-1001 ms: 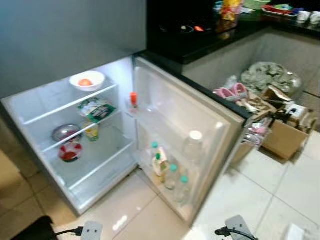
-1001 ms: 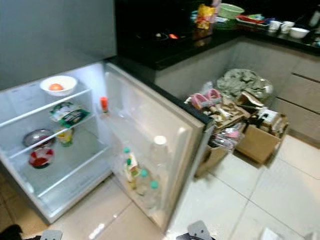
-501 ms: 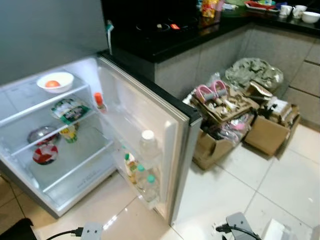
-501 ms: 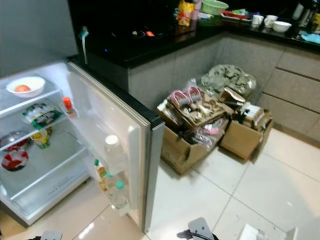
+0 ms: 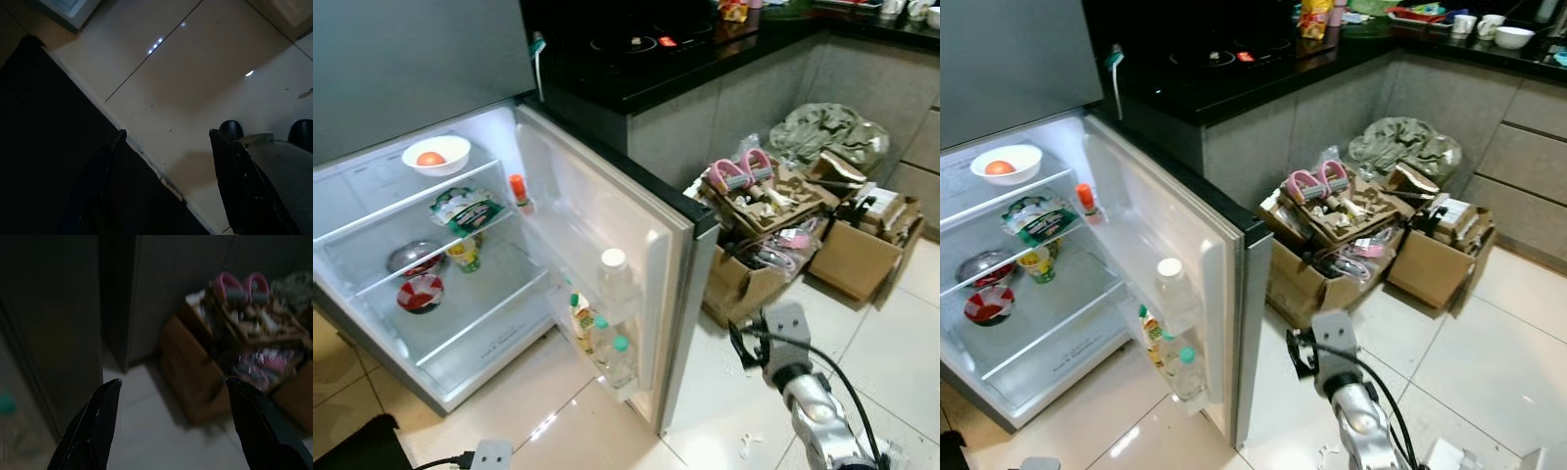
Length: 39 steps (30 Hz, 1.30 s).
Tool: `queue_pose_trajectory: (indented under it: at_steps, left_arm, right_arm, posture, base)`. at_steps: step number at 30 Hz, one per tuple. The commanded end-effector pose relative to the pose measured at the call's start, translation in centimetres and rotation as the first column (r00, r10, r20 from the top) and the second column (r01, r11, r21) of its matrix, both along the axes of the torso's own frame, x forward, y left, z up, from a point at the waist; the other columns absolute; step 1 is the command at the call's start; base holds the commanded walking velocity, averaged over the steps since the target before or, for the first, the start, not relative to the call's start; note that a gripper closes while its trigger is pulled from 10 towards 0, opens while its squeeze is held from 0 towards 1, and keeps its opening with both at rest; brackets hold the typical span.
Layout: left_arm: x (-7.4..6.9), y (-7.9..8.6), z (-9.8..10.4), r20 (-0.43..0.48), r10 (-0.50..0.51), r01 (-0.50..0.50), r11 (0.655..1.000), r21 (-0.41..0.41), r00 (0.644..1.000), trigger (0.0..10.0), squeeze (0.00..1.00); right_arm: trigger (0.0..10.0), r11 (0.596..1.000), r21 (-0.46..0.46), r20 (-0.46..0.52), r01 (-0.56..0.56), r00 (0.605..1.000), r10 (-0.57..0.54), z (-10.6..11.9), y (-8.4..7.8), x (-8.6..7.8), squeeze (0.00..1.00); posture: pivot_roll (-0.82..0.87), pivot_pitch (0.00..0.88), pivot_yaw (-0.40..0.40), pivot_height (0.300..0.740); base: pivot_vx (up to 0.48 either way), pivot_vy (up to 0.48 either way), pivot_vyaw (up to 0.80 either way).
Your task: Restocking fridge
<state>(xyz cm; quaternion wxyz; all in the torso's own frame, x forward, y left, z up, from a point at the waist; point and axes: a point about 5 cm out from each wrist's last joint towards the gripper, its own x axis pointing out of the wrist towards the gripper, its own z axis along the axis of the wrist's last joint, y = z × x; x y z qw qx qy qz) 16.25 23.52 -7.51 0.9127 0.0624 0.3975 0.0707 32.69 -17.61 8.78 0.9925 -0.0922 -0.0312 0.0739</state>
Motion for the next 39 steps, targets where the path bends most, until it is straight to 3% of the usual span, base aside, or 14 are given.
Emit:
queue_pose_trajectory:
  at_steps: [1,10,16,25,27,29,30,31,33,34,35,37,38,39]
  left_arm:
    - [-0.6,0.3,-0.3,-0.023,0.014,-0.014,1.000,-0.001,1.000,10.0,0.00]
    - [-1.1,0.5,-0.4,-0.032,0.030,-0.031,1.000,-0.001,0.999,10.0,0.00]
    - [-1.2,0.3,-0.5,-0.036,0.030,-0.030,1.000,-0.008,0.999,10.0,0.00]
    - [-1.4,0.1,-0.6,-0.044,0.021,-0.022,1.000,-0.014,0.999,10.0,0.00]
    - [-1.7,0.0,-0.8,-0.056,0.011,-0.012,1.000,-0.018,0.998,10.0,0.00]
    - [-1.8,0.0,-0.8,-0.059,0.010,-0.011,1.000,-0.020,0.998,10.0,0.00]
    - [-1.9,0.0,-0.9,-0.062,0.008,-0.009,1.000,-0.021,0.998,10.0,0.00]
    - [-2.0,-0.1,-0.9,-0.066,0.005,-0.006,1.000,-0.022,0.998,10.0,0.00]
    - [-2.1,-0.2,-1.0,-0.069,0.002,-0.004,1.000,-0.023,0.998,10.0,0.00]
    - [-2.1,-0.2,-1.0,-0.067,0.005,-0.007,1.000,-0.025,0.998,10.0,0.00]
    - [-2.1,-0.3,-1.0,-0.063,0.011,-0.012,1.000,-0.026,0.998,10.0,0.00]
    - [-2.1,-0.3,-1.0,-0.060,0.014,-0.016,0.999,-0.028,0.998,10.0,0.00]
    - [-2.1,-0.4,-1.0,-0.059,0.015,-0.017,0.999,-0.029,0.998,10.0,0.00]
    - [-2.0,-0.4,-1.0,-0.059,0.014,-0.016,0.999,-0.029,0.998,10.0,0.00]
  right_arm:
    - [10.0,0.998,0.039,0.010,0.038,0.999,-0.039,0.7,-0.8,0.3,0.00]
    - [10.0,0.994,0.098,0.150,0.039,0.987,-0.054,6.2,-0.6,2.4,0.00]
    - [10.0,0.975,0.083,0.204,-0.208,0.961,0.188,8.6,3.2,2.5,0.00]
    - [10.0,0.911,0.028,0.217,-0.411,0.892,0.396,10.6,7.1,1.6,0.00]
    - [10.0,0.837,-0.053,0.201,-0.545,0.815,0.544,11.3,10.2,0.2,0.00]
    - [10.0,0.805,-0.070,0.200,-0.589,0.782,0.590,11.6,11.3,-0.4,0.00]
    - [10.0,0.764,-0.082,0.216,-0.640,0.737,0.640,12.2,12.7,-1.3,0.00]
    - [10.0,0.682,-0.073,0.249,-0.728,0.649,0.719,13.4,14.9,-3.0,0.00]
    - [10.0,0.427,0.100,0.397,-0.899,0.429,0.811,17.1,18.5,-7.6,0.00]
    - [10.0,0.315,0.156,0.438,-0.936,0.351,0.828,18.3,19.2,-9.2,0.00]
    - [10.0,0.255,0.188,0.456,-0.949,0.314,0.833,18.7,19.3,-9.8,0.00]
    - [10.0,0.246,0.216,0.456,-0.945,0.320,0.830,18.6,19.1,-9.6,0.00]
    - [10.0,0.308,0.236,0.433,-0.922,0.384,0.815,17.8,18.4,-8.4,0.00]
    - [10.0,0.446,0.250,0.371,-0.860,0.510,0.776,15.8,16.7,-6.2,0.00]
  posture:
    - [-0.13,0.133,-0.009,0.740]
    - [-0.13,0.134,-0.010,0.740]
    - [-0.13,0.135,-0.008,0.740]
    - [-0.13,0.136,-0.007,0.740]
    - [-0.13,0.138,-0.005,0.740]
    - [-0.13,0.138,-0.004,0.740]
    - [-0.14,0.138,-0.004,0.740]
    - [-0.14,0.138,-0.004,0.740]
    - [-0.13,0.138,-0.011,0.740]
    - [-0.13,0.138,-0.011,0.740]
    - [-0.12,0.136,-0.012,0.740]
    - [-0.12,0.135,-0.012,0.740]
    - [-0.12,0.135,-0.011,0.740]
    - [-0.12,0.135,-0.011,0.740]
  base:
    - [0.000,0.000,0.00]
    - [0.000,0.000,0.00]
    - [0.000,0.000,0.00]
    - [0.000,0.000,0.00]
    - [0.000,0.000,0.00]
    - [0.000,0.000,0.00]
    - [0.000,0.000,0.00]
    - [0.000,0.000,0.00]
    - [0.000,0.000,0.00]
    - [0.000,0.000,0.00]
    - [0.000,0.000,0.00]
    - [0.000,0.000,0.00]
    - [0.000,0.000,0.00]
    - [0.000,0.000,0.00]
